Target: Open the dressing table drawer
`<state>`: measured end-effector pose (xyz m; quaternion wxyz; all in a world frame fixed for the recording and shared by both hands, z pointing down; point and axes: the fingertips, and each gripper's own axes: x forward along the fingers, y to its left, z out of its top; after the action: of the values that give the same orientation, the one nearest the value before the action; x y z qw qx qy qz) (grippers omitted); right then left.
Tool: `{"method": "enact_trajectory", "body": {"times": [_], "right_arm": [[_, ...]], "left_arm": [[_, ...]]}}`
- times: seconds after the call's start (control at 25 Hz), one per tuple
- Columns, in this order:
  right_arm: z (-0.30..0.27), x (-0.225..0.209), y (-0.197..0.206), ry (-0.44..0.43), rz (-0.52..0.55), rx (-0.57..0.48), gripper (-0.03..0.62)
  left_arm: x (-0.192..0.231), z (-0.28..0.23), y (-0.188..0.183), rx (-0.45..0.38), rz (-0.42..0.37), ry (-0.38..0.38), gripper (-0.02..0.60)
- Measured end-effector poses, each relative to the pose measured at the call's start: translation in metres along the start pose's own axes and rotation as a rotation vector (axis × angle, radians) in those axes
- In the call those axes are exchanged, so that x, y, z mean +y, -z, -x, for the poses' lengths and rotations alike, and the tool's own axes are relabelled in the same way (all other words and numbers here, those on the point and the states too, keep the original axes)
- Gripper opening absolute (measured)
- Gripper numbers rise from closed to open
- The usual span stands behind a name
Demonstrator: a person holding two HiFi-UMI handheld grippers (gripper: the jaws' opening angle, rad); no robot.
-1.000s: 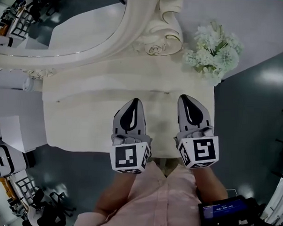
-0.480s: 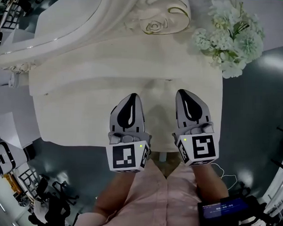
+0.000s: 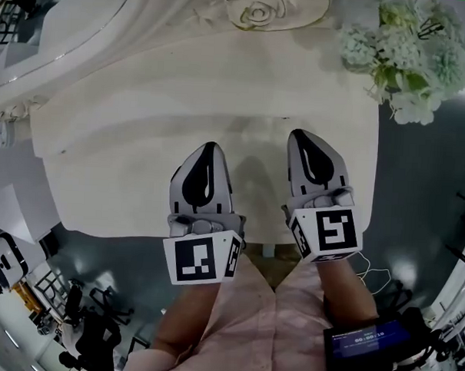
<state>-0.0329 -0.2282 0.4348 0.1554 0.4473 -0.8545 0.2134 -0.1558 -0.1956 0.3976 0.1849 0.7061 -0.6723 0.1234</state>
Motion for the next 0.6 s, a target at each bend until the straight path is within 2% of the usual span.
{"method": "enact_trajectory", "body": {"times": [0.24, 0.36, 0.6], "right_arm": [[-0.012, 0.0, 0.006, -0.009, 0.006, 0.016, 0.025], [-0.018, 0.002, 0.011, -0.017, 0.004, 0.033, 0.112], [-0.027, 0.002, 0.016, -0.008, 0.011, 0.05, 0.124]], "left_arm": [[0.008, -0.007, 0.008, 0.016, 0.015, -0.001, 0.021], [0.011, -0.009, 0.011, 0.024, 0.023, -0.001, 0.021], [0.015, -0.012, 0.017, 0.038, 0.035, 0.002, 0.021]]}}
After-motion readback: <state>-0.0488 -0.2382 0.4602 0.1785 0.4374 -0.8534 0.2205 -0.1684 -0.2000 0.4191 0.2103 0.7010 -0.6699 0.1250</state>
